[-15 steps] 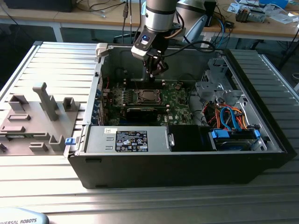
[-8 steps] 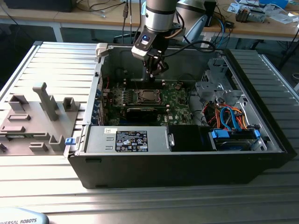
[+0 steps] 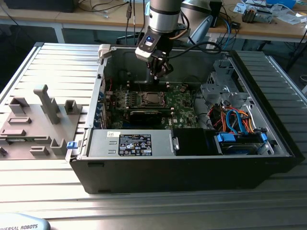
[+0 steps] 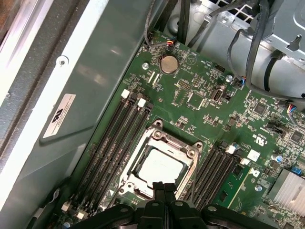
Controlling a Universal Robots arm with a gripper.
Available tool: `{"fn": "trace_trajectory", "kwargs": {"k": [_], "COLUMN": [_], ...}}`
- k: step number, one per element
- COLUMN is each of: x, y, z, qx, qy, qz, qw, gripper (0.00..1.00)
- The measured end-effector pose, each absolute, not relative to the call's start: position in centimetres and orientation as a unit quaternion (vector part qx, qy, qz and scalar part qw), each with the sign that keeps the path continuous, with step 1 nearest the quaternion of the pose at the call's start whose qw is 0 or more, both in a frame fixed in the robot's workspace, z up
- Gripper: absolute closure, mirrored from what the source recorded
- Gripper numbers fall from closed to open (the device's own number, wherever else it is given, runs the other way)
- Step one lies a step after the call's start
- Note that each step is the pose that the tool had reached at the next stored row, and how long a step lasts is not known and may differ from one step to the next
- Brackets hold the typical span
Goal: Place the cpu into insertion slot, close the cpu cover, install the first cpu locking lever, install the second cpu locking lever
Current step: 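Install the first cpu locking lever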
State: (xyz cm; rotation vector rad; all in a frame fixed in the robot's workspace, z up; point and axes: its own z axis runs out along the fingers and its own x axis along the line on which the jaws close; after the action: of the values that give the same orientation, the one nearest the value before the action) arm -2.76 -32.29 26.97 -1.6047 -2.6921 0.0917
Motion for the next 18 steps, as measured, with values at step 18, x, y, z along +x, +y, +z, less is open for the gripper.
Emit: {"fn": "trace_trajectory", "kwargs": {"k": [18], "x": [-2.76], "y": [-32.29], "z": [26.95], "qx": [-0.408], "qy": [-0.913], "qz": [0.005], "qw": [0.018], "gripper": [0.89]}}
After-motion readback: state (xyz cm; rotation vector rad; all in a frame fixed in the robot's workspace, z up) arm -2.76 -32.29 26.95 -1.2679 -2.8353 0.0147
